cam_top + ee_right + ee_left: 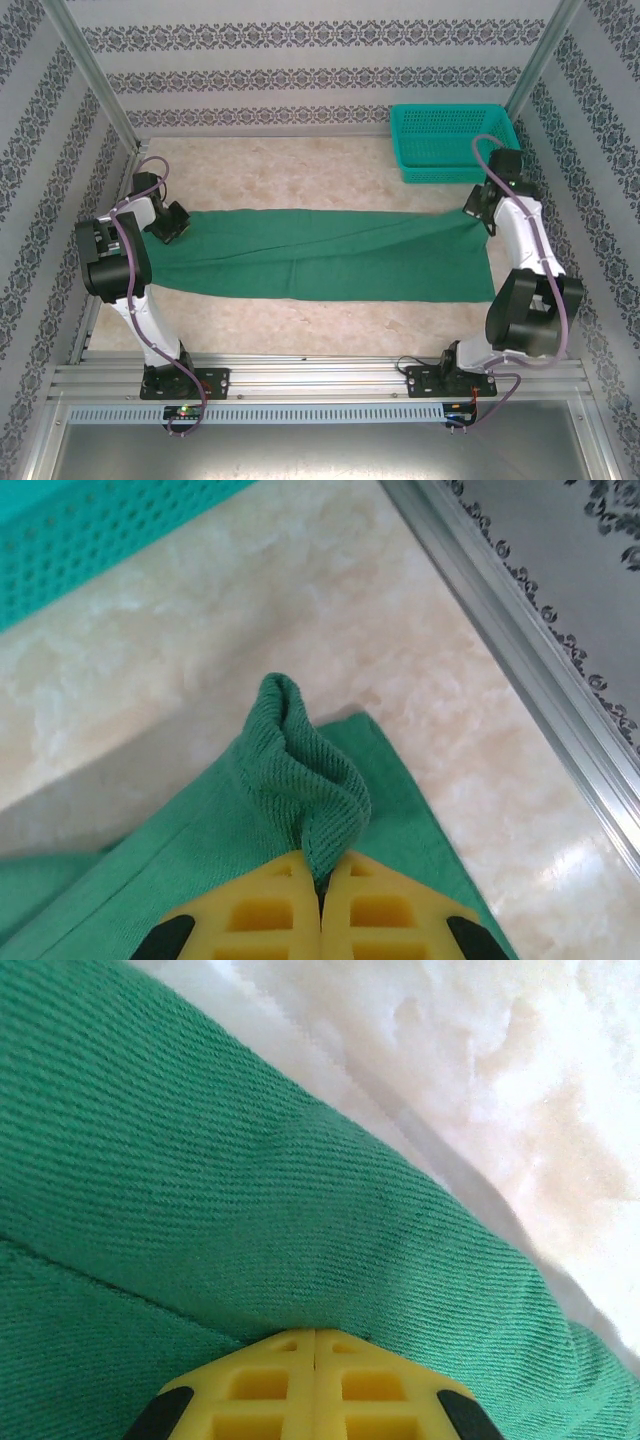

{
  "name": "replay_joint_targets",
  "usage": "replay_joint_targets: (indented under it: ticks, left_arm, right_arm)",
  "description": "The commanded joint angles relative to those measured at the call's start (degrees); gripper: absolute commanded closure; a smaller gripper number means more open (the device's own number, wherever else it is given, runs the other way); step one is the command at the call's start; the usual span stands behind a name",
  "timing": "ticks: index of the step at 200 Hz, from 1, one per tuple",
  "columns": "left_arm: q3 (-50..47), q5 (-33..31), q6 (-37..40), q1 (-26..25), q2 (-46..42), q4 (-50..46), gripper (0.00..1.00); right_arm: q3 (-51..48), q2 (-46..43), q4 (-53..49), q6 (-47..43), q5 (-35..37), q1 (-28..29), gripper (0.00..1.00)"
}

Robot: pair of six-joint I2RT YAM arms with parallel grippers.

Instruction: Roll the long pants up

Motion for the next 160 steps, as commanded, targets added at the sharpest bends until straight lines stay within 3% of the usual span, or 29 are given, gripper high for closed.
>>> replay_joint_targets:
  ticks: [1,25,48,88,115,154,156,160]
  left_arm:
    - [-0.7,-0.7,1.5,-0.3,0.9,-1.5,1.0]
    - [-0.7,-0.7,1.2,-0.3,0.9,-1.1,1.0]
    - [0.5,-0.3,1.1,-0.4,2.2,-1.3,1.0]
    - [0.7,-0.9,1.4,-0.3,2.4,-1.5,1.0]
    - [0.9,-1.8,1.6,-0.3,2.7,-1.8,1.0]
    - [1.6,-3.0,2.2,-0.3,2.7,-2.6,1.0]
    - [1.5,-3.0,2.2,-0.3,2.7,-2.6,1.0]
    - [1.5,-3.1,2.3,-0.3,2.7,-2.6,1.0]
  right_arm:
    - [-4.4,-4.7,-7.2,-2.5,6.6,4.0,1.0]
    - [-7.0,-9.0,-18.5,-0.3,13.0,7.5,1.0]
    - [-8.2,-13.1,-21.7,1.3,15.5,9.2,1.0]
    - [-4.3,-12.1,-26.0,0.1,0.9,13.0,1.0]
    - [-4.6,-9.0,-27.4,2.9,-2.9,24.7,1.0]
    - [-4.6,2.5,-31.3,10.5,-6.3,45.3,1.0]
    - [-4.8,2.9,-31.4,11.0,-6.6,46.1,0.98]
    - [-4.9,4.0,-31.5,11.8,-6.8,47.6,0.79]
